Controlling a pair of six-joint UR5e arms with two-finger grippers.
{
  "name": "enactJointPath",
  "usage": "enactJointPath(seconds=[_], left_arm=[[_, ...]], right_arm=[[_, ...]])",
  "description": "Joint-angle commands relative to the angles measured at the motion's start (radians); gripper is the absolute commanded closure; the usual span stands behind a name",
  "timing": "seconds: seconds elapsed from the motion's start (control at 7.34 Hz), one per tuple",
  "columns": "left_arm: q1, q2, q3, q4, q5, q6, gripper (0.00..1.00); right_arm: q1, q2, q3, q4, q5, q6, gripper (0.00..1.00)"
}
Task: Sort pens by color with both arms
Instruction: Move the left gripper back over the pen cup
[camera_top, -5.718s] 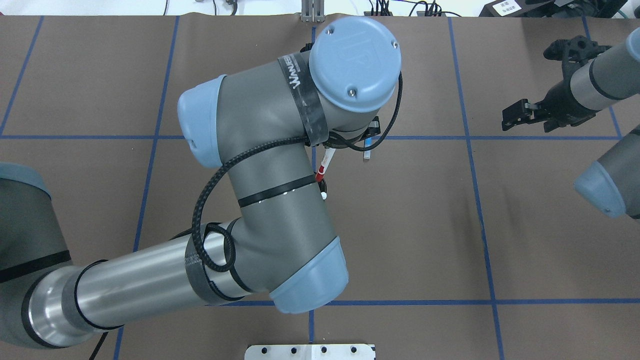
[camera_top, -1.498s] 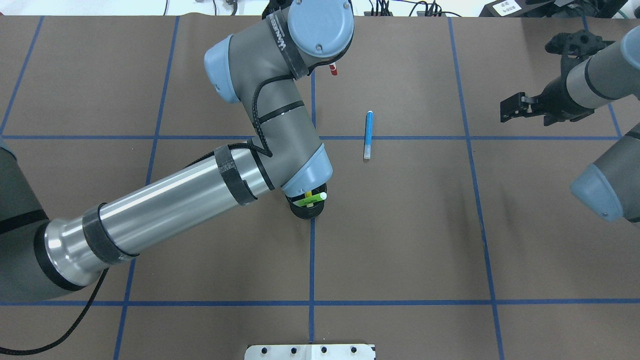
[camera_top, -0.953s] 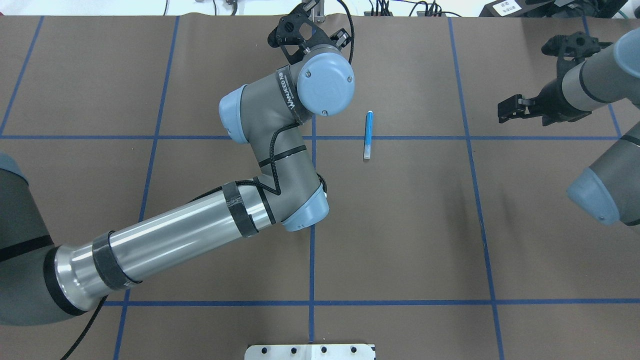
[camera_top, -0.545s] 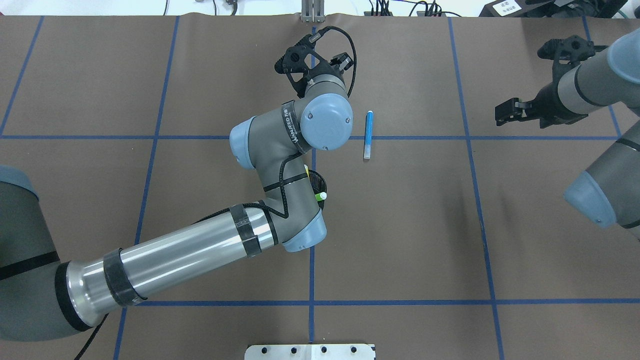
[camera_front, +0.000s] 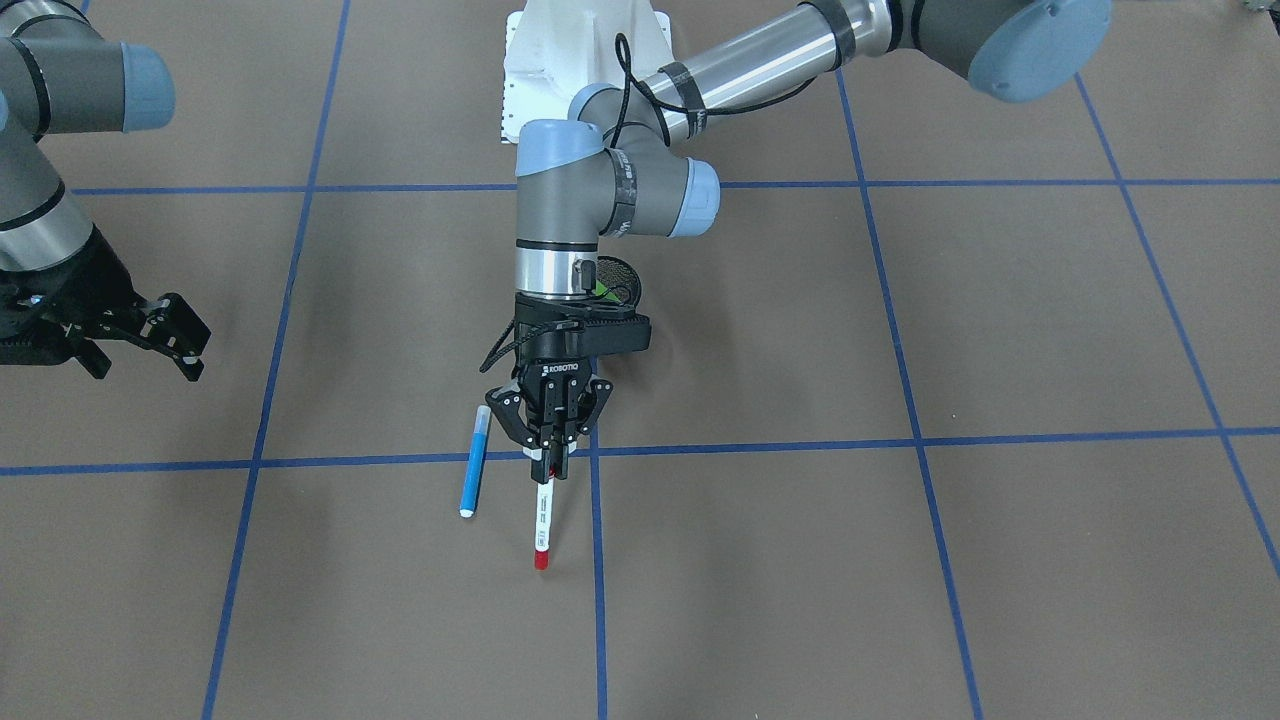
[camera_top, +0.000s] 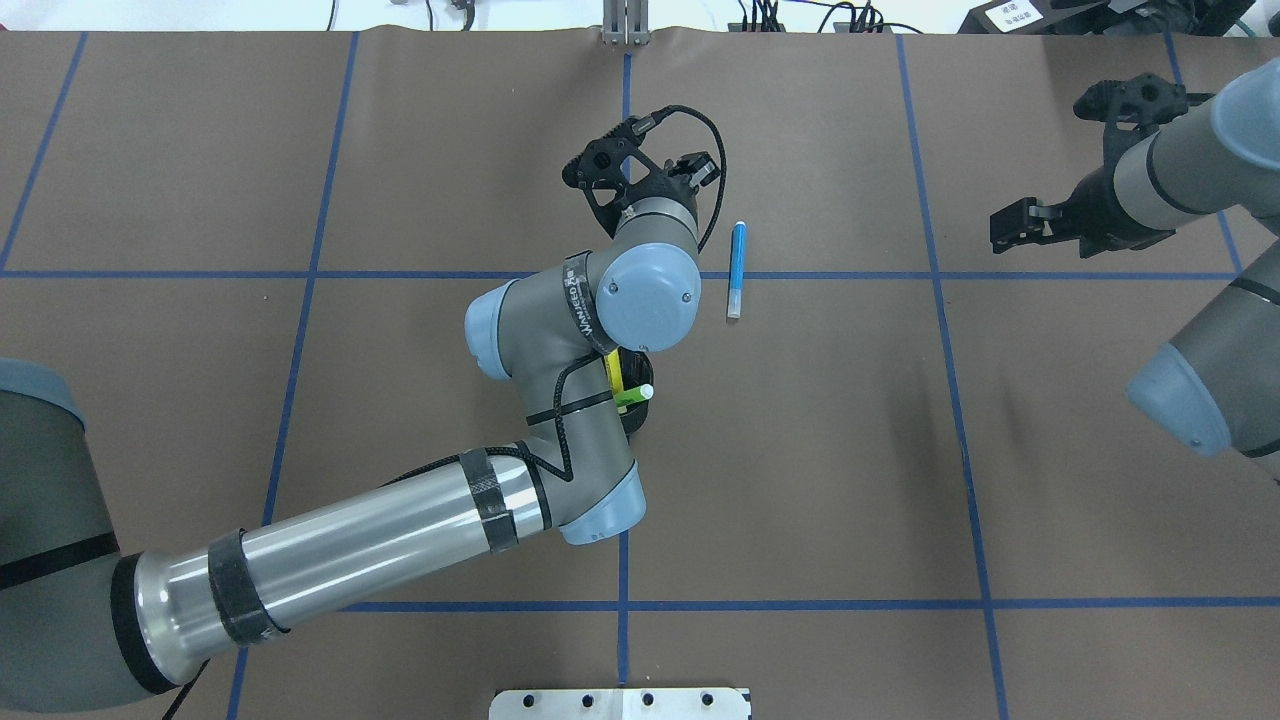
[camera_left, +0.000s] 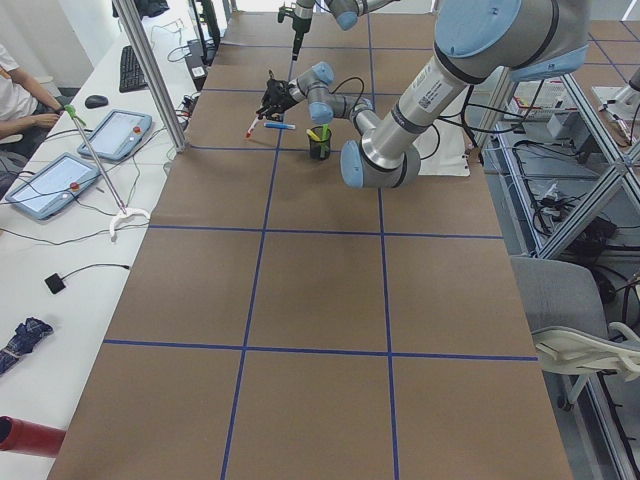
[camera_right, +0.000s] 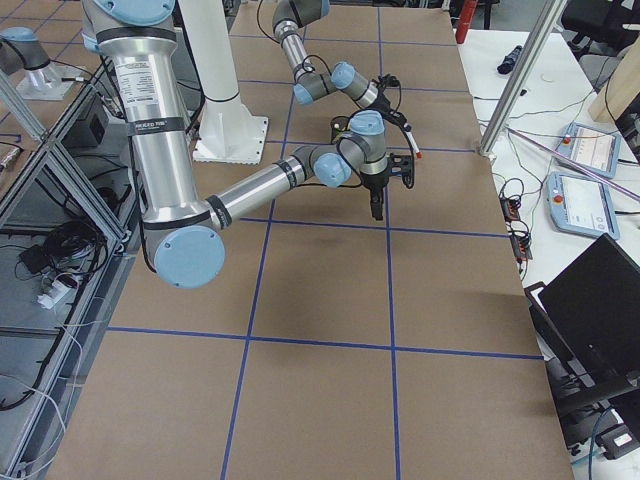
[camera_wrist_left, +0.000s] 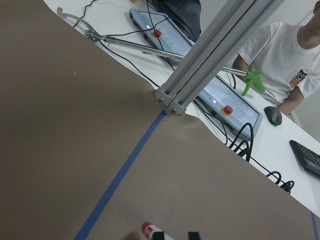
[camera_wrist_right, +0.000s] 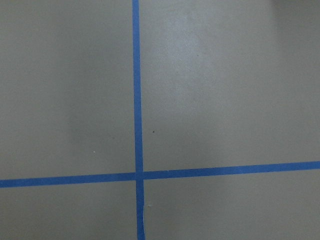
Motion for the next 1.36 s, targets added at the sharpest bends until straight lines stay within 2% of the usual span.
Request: enactJointPath(seconds=[0.0, 0.14, 0.27, 0.54, 0.68, 0.82, 0.95, 1.09, 1.23], left_arm=[[0.002, 0.007, -0.001, -0.023, 0.000, 0.039, 0.84], [0.009, 0.010, -0.009, -0.022, 0.000, 0.071, 0.56], [0.011, 0.013, -0.012, -0.020, 0.000, 0.102, 0.01], [0.023, 0.014, -0.033, -0.019, -0.001, 0.128, 0.00], [0.022, 0.012, -0.075, -0.011, -0.009, 0.163, 0.00], [0.022, 0.009, -0.118, 0.036, -0.010, 0.203, 0.00], [0.010, 0.012, -0.215, 0.153, -0.021, 0.250, 0.00], [-0.032, 0.018, -0.297, 0.264, -0.109, 0.316, 0.00], [-0.091, 0.086, -0.360, 0.329, -0.251, 0.350, 0.00]], right_arm=[[0.000, 0.001, 0.000, 0.000, 0.000, 0.000, 0.01], [0.000, 0.001, 0.000, 0.000, 0.000, 0.000, 0.01], [0.000, 0.002, -0.002, 0.000, 0.000, 0.000, 0.01], [0.000, 0.004, -0.003, 0.000, 0.000, 0.000, 0.01], [0.000, 0.004, -0.002, 0.000, 0.000, 0.000, 0.01], [0.000, 0.010, 0.003, 0.000, 0.000, 0.000, 0.01], [0.000, 0.023, 0.003, -0.002, 0.000, 0.003, 0.01], [-0.003, 0.025, 0.003, -0.002, 0.000, 0.033, 0.01], [-0.006, 0.051, 0.001, -0.002, -0.003, 0.050, 0.01]])
